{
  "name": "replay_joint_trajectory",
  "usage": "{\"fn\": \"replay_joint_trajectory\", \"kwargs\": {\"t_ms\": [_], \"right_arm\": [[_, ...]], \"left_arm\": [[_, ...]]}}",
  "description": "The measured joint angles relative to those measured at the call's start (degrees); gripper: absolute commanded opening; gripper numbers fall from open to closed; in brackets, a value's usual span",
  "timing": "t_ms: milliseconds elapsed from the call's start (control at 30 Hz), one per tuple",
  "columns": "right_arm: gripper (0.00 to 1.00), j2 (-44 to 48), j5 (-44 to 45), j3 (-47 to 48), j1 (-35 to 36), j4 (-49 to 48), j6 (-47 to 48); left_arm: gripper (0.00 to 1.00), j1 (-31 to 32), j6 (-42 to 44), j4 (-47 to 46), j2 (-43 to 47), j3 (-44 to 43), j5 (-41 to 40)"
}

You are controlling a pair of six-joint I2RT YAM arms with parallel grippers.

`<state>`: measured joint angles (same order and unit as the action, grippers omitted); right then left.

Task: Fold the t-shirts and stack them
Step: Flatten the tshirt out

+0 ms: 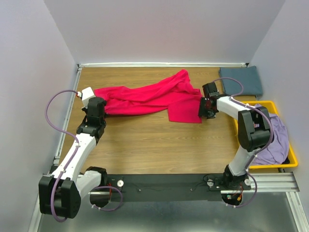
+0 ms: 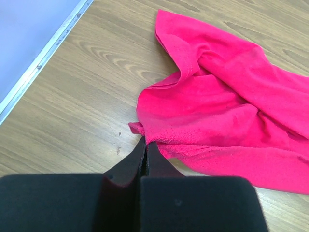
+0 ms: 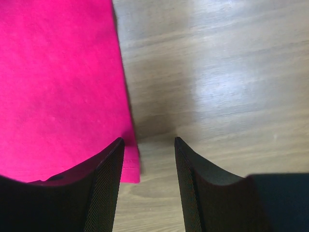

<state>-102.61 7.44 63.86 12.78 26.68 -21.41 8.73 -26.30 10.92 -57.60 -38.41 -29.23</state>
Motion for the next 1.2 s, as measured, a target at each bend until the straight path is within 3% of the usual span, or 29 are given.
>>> {"fn": "replay_joint_trajectory", "kwargs": {"t_ms": [567,667,833,1067,1200], "right_arm": [[0.53,0.3,5.0,-1.4,9.0,0.4,-7.7],[0.40,0.7,6.0,-2.1,9.5,0.2,-9.3],[0.01,1.9,6.7,-3.7,10.0,-0.4,-10.9],[0.01,3.8,8.2,-4.2,10.1,2.9,-10.8],[0.01,6.3,11.6,1.7,10.1,7.8,-8.9]], "left_arm": [[0.00,0.0,0.0,-0.1,0.0,0.0,0.4],[0.00,0.0,-0.1,-0.1,0.0,0.0,0.4],[0.00,0.0,-0.1,-0.1,0.2,0.0,0.4],[0.00,0.0,-1.2,1.2,1.0,-0.4,0.5],[0.00,0.0,-1.6,5.1,1.7,-5.9,0.4]]}}
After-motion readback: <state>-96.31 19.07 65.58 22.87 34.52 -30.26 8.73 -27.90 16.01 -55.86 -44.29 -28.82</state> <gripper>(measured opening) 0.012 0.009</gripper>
